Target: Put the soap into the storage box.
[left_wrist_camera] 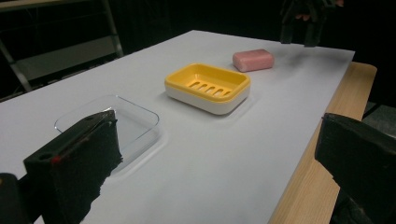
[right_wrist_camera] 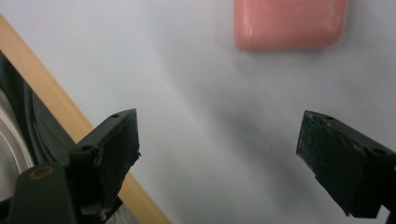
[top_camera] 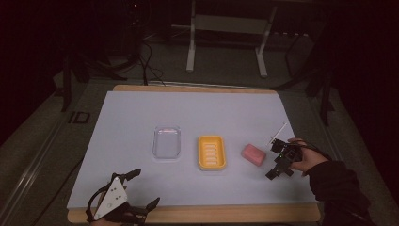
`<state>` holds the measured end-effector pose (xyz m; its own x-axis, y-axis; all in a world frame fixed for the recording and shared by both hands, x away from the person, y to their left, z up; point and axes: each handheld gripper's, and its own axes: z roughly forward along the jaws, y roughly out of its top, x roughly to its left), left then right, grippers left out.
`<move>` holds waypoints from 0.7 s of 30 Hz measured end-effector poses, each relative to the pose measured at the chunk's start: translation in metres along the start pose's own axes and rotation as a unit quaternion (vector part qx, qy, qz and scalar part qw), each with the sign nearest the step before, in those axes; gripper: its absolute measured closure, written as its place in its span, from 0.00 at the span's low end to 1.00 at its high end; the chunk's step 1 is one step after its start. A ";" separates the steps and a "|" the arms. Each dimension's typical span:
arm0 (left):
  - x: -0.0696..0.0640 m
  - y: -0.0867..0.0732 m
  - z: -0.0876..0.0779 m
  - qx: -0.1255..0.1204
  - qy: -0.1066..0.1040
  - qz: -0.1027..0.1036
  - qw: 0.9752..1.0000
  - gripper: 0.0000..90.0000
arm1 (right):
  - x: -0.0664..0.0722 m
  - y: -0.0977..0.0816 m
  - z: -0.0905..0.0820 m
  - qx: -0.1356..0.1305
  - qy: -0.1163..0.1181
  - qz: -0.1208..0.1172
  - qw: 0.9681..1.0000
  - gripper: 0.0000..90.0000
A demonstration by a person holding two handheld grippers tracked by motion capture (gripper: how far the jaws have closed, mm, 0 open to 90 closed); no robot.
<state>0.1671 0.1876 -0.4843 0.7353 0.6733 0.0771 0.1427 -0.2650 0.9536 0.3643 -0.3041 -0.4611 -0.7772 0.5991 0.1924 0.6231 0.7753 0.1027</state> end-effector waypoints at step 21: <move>0.001 0.000 0.000 -0.001 -0.004 -0.001 1.000 0.01 | -0.005 0.038 0.006 -0.041 -0.045 -0.084 0.995 0.15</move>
<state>0.1674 0.1883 -0.4843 0.7399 0.6689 0.0722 0.1441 -0.2623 0.9542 0.3918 -0.2763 -0.4636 -0.8736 0.4803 0.0787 0.4856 0.8496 0.2058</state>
